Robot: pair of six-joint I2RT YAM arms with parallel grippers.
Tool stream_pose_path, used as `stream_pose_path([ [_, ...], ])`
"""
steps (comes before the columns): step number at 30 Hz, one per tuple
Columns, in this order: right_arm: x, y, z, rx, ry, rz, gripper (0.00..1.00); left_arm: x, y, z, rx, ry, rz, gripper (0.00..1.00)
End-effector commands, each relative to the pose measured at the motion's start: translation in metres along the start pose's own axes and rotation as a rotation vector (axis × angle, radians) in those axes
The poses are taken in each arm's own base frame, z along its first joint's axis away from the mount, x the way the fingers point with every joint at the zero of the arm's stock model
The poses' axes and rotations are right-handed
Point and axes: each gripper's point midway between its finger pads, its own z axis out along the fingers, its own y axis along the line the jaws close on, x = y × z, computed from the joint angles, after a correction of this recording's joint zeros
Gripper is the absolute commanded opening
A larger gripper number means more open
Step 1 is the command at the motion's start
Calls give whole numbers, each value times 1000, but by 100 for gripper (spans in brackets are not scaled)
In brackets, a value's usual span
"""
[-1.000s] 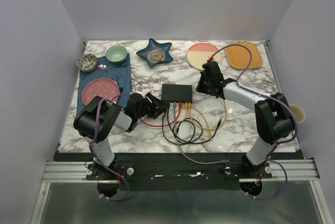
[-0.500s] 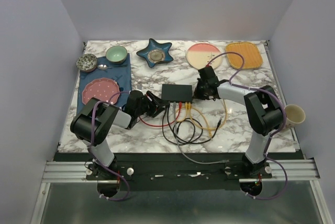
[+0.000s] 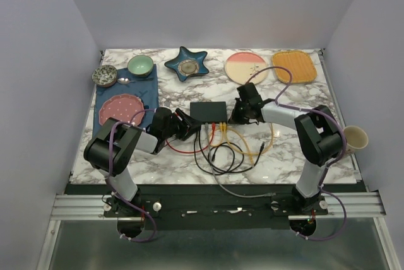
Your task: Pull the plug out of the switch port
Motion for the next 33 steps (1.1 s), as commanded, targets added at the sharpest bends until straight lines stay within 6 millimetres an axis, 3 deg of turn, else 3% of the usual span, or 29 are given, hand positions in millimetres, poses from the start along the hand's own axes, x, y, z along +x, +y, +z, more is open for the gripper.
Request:
stream_pose_path([
  [1, -24, -13, -39, 107, -157, 2, 1, -9, 40, -6, -154, -46, 2, 65],
  [3, -41, -11, -53, 123, -239, -2, 1, -11, 42, -7, -163, -54, 4, 65],
  [5, -59, 12, -68, 34, -296, -18, 1, -11, 43, -6, -158, -57, 1, 65],
  [6, -64, 37, -71, -84, -295, -63, 1, -10, 44, -6, -154, -53, -4, 65],
  [9, -69, 86, -68, -261, -223, -126, 1, -7, 42, -4, -125, -45, -20, 65],
  [13, -73, 119, -53, -392, -154, -164, 1, -7, 40, -4, -78, -55, -36, 64],
  [17, -86, 119, -30, -354, -174, -176, 1, -1, 48, -2, -81, -39, -74, 64],
  [20, -98, 108, -6, -281, -167, -165, 1, 0, 50, -1, -85, -33, -82, 64],
  [25, -102, 100, 24, -226, -105, -143, 1, -5, 52, 5, -117, -32, -75, 63],
  [29, -85, 84, 48, -182, -37, -120, 1, -13, 48, 10, -125, -33, -72, 63],
  [33, -72, 74, 53, -166, 1, -91, 1, -19, 40, 18, -119, -28, -69, 63],
])
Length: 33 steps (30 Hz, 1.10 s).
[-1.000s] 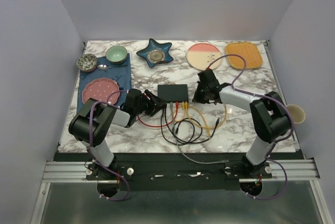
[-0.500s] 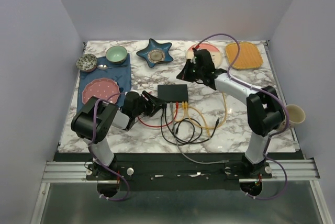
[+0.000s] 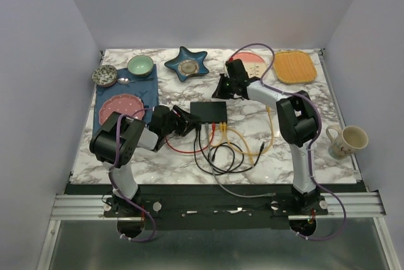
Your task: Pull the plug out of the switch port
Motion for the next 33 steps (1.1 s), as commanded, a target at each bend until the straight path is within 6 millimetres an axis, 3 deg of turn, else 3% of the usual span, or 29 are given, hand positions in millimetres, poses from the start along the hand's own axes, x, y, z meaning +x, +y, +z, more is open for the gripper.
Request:
stream_pose_path([
  [1, 23, -13, 2, 29, 76, 40, 1, 1, 41, 5, -163, 24, -10, 63],
  [6, 27, -14, -4, 34, 80, 47, 1, -4, 33, 17, -154, 28, -7, 62],
  [10, 19, -12, -15, 41, 49, 47, 1, -8, 26, 22, -145, 26, 1, 62],
  [13, 6, -10, -31, 52, -18, 58, 1, -10, 20, 16, -134, 9, 18, 63],
  [14, 2, -5, -43, 39, -44, 55, 1, -13, 12, 11, -116, -7, 33, 63],
  [16, -4, 10, -53, -35, -72, 46, 1, -13, 16, 3, -128, -24, 42, 63],
  [17, 2, 15, -57, -67, -60, 47, 1, -14, 9, -1, -107, -34, 48, 64],
  [18, 0, 24, -57, -124, -67, 40, 1, -10, 15, -5, -111, -30, 42, 64],
  [19, 8, 38, -60, -204, -25, 46, 1, -10, 8, -6, -77, -32, 43, 64],
  [23, 32, 61, -56, -409, 60, 72, 1, -4, 9, -10, -23, -22, 16, 64],
  [27, 50, 59, -46, -467, 114, 118, 1, 3, 13, -9, 19, 0, -28, 63],
  [28, 57, 56, -43, -467, 137, 131, 1, 2, 6, -8, 63, -3, -27, 63],
  [33, 73, 41, -33, -421, 180, 159, 1, 5, 13, -2, 76, 9, -64, 61],
])
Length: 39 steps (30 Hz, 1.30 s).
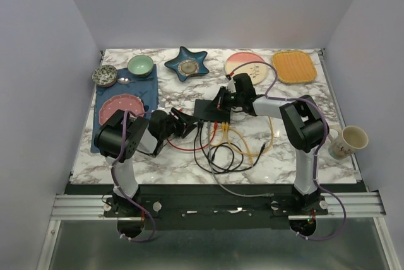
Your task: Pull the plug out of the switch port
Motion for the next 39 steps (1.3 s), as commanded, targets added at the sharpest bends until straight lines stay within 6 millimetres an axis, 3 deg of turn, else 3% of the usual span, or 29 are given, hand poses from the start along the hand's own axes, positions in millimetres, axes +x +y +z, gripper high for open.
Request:
stream_pose_path([
  [1, 12, -4, 4, -24, 40, 17, 1, 3, 13, 1, -4, 10, -31, 61],
  [15, 33, -50, 11, 116, 69, 91, 1, -8, 37, 8, -156, -34, -13, 57],
  [39, 31, -53, 10, 151, 67, 90, 1, -4, 55, 12, -203, -23, -7, 45],
])
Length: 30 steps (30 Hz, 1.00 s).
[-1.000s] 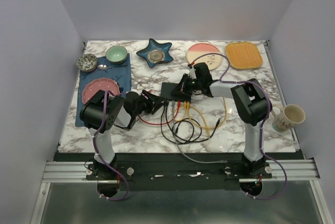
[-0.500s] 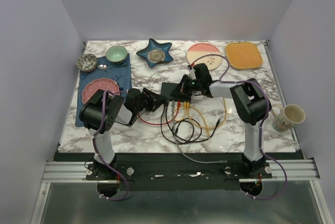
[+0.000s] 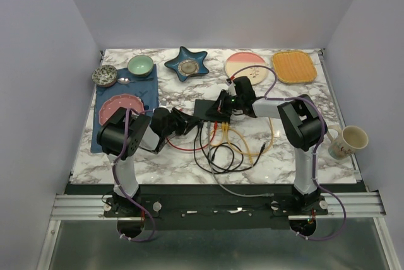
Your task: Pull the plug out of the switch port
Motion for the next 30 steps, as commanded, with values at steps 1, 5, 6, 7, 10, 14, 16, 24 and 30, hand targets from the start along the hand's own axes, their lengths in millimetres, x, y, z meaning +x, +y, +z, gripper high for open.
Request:
stream_pose_path([
  [1, 14, -33, 6, 109, 33, 41, 1, 2, 50, -1, -179, -12, 8, 43],
  [5, 15, -33, 6, 109, 35, 43, 1, 1, 53, -1, -208, -16, 7, 42],
  [6, 15, -33, 6, 109, 35, 43, 1, 1, 54, 0, -210, -17, 9, 41],
  [7, 15, -33, 6, 108, 36, 42, 1, 0, 53, 1, -210, -20, 9, 41],
  [10, 15, -33, 6, 108, 36, 43, 1, -1, 51, 2, -221, -29, 12, 37],
  [14, 14, -32, 7, 107, 35, 44, 1, 1, 48, 4, -233, -30, 27, 34],
  [16, 14, -32, 6, 107, 35, 43, 1, 3, 47, 3, -231, -28, 41, 34],
  [24, 14, -32, 7, 106, 36, 38, 1, 10, 59, -9, -251, -20, 48, 37],
  [30, 14, -32, 7, 106, 34, 36, 1, 12, 60, -10, -244, -15, 52, 43],
])
